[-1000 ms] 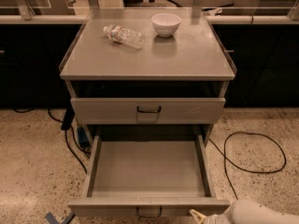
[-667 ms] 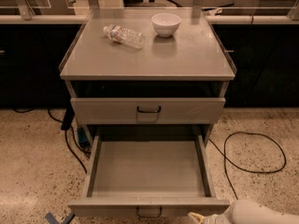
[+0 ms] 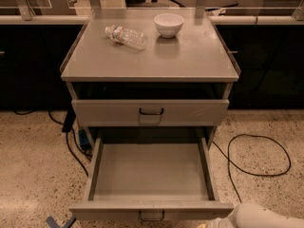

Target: Close middle drawer

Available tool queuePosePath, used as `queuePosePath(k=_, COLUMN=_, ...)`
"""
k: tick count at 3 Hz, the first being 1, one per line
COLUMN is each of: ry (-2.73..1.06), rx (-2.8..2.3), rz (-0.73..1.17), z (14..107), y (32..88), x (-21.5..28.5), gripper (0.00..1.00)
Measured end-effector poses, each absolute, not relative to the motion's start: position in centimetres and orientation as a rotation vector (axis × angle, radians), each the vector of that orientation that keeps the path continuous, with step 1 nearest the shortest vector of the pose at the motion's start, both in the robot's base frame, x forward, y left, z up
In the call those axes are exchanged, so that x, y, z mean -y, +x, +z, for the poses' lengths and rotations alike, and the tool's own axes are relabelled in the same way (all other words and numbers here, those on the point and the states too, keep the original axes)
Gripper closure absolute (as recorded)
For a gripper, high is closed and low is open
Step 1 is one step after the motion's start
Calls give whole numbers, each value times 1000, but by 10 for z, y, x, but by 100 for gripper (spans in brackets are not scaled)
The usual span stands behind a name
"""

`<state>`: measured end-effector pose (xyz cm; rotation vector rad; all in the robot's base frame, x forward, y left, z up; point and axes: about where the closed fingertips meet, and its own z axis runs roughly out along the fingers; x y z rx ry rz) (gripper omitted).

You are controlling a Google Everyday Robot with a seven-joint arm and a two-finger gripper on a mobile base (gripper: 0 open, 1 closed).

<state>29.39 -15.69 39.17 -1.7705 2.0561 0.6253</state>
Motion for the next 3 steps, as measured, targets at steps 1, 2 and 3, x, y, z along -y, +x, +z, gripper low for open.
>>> queuePosePath(k=1, ry=-1772, rx=-2054, rz=628, z=391, y=295, x=156, gripper=90)
queuePosePath(k=2, ry=-1796, rx=-2014, rz=634, z=388, y=307, x=145, gripper=100)
queuePosePath(k=3, ry=-1820, rx=-1987, rz=614, z=380, y=320, x=135, gripper=100)
